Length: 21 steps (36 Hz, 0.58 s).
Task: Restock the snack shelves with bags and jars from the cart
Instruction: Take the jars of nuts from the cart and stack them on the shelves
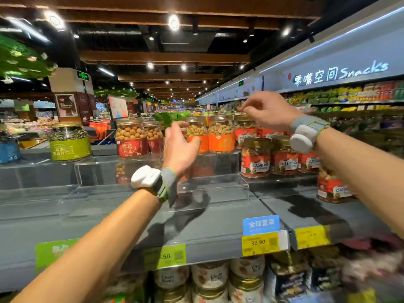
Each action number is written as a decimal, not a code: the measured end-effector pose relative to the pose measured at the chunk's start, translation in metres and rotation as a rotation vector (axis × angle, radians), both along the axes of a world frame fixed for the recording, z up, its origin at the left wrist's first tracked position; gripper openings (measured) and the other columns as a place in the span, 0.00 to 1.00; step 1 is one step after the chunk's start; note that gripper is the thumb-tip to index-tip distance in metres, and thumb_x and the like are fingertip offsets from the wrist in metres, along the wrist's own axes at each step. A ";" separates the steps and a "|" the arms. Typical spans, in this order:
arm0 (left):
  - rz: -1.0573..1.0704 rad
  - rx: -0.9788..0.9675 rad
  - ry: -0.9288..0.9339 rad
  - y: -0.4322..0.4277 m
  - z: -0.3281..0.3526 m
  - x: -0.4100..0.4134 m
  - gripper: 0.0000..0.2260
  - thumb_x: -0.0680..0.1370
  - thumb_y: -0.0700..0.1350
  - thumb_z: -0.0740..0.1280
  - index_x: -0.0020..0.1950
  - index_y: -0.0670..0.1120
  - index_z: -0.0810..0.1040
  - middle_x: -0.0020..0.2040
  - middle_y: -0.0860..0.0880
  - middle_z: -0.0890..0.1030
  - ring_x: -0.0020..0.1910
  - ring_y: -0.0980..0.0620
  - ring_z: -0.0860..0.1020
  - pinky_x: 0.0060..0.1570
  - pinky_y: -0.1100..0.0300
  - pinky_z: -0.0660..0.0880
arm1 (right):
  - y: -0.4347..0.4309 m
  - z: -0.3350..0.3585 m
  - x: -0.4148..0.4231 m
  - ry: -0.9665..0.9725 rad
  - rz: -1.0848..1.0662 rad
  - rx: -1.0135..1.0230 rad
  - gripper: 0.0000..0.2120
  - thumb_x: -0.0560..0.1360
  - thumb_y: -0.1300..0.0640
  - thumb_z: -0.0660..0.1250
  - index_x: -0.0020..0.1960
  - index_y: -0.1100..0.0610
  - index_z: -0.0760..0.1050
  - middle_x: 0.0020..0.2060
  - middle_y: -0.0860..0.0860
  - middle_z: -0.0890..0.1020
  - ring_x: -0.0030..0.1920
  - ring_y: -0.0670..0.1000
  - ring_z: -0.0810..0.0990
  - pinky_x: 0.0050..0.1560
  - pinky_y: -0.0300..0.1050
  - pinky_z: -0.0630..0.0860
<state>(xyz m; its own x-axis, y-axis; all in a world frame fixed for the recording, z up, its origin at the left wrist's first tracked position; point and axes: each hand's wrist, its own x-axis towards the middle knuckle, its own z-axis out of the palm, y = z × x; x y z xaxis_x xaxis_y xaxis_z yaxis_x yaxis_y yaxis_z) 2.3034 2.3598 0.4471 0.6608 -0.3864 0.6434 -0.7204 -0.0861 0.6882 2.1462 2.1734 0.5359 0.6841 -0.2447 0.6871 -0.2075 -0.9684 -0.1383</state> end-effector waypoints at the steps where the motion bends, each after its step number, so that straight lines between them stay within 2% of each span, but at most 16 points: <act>1: -0.029 -0.015 -0.012 -0.002 0.003 -0.014 0.16 0.76 0.44 0.67 0.63 0.48 0.70 0.61 0.47 0.73 0.57 0.50 0.75 0.63 0.54 0.71 | 0.002 -0.005 -0.009 -0.022 0.007 0.031 0.10 0.80 0.55 0.64 0.55 0.56 0.82 0.50 0.49 0.82 0.51 0.49 0.78 0.53 0.42 0.74; 4: -0.135 -0.017 -0.069 -0.017 0.005 -0.072 0.12 0.77 0.44 0.68 0.58 0.48 0.71 0.53 0.51 0.77 0.53 0.50 0.77 0.60 0.52 0.75 | 0.008 -0.025 -0.056 -0.078 0.004 0.107 0.09 0.80 0.54 0.65 0.55 0.52 0.82 0.49 0.43 0.80 0.50 0.43 0.77 0.44 0.23 0.65; 6: -0.173 0.023 -0.078 -0.029 0.002 -0.115 0.08 0.79 0.46 0.68 0.55 0.50 0.72 0.44 0.57 0.77 0.47 0.52 0.77 0.55 0.52 0.76 | 0.011 -0.040 -0.093 -0.131 0.026 0.195 0.08 0.79 0.55 0.66 0.54 0.51 0.83 0.49 0.45 0.81 0.49 0.43 0.78 0.43 0.22 0.66; 8: -0.168 0.081 -0.122 -0.044 -0.008 -0.158 0.05 0.80 0.52 0.68 0.50 0.52 0.78 0.41 0.55 0.81 0.45 0.50 0.79 0.51 0.52 0.78 | 0.012 -0.058 -0.133 -0.168 0.056 0.297 0.07 0.79 0.56 0.67 0.52 0.51 0.83 0.49 0.46 0.83 0.49 0.44 0.79 0.47 0.28 0.71; 10: -0.158 0.148 -0.183 -0.061 -0.023 -0.203 0.10 0.79 0.57 0.67 0.45 0.53 0.82 0.44 0.51 0.85 0.48 0.47 0.82 0.50 0.50 0.79 | 0.009 -0.079 -0.178 -0.215 0.060 0.370 0.06 0.78 0.56 0.67 0.50 0.49 0.83 0.47 0.44 0.84 0.48 0.42 0.80 0.50 0.36 0.74; 11: -0.150 0.191 -0.198 -0.069 -0.031 -0.218 0.12 0.78 0.59 0.67 0.42 0.53 0.82 0.44 0.51 0.85 0.48 0.47 0.82 0.49 0.50 0.79 | 0.006 -0.090 -0.193 -0.239 0.060 0.410 0.06 0.78 0.56 0.67 0.49 0.48 0.83 0.46 0.43 0.84 0.46 0.40 0.80 0.49 0.35 0.74; 14: -0.242 0.275 -0.151 -0.098 -0.058 -0.299 0.18 0.78 0.59 0.68 0.32 0.52 0.74 0.34 0.51 0.81 0.41 0.46 0.82 0.41 0.52 0.78 | -0.009 -0.126 -0.278 -0.252 0.008 0.496 0.07 0.79 0.56 0.67 0.47 0.47 0.82 0.40 0.41 0.83 0.39 0.39 0.79 0.38 0.31 0.72; 17: -0.322 0.353 -0.069 -0.125 -0.083 -0.356 0.23 0.79 0.58 0.69 0.27 0.51 0.69 0.26 0.54 0.72 0.36 0.44 0.78 0.33 0.55 0.68 | -0.026 -0.156 -0.343 -0.202 -0.063 0.582 0.06 0.80 0.57 0.67 0.47 0.48 0.81 0.41 0.40 0.81 0.41 0.40 0.79 0.37 0.28 0.71; 19: -0.372 0.393 0.003 -0.143 -0.100 -0.396 0.26 0.80 0.57 0.67 0.26 0.49 0.66 0.24 0.51 0.69 0.32 0.45 0.72 0.30 0.54 0.61 | -0.041 -0.179 -0.386 -0.215 -0.123 0.681 0.07 0.79 0.57 0.67 0.46 0.48 0.82 0.41 0.43 0.83 0.42 0.43 0.80 0.43 0.35 0.75; 21: -0.428 0.460 0.033 -0.167 -0.124 -0.436 0.25 0.82 0.57 0.64 0.27 0.48 0.67 0.27 0.48 0.73 0.33 0.45 0.74 0.32 0.54 0.65 | -0.054 -0.204 -0.433 -0.270 -0.195 0.774 0.09 0.79 0.58 0.67 0.44 0.47 0.82 0.40 0.46 0.84 0.42 0.47 0.82 0.45 0.44 0.78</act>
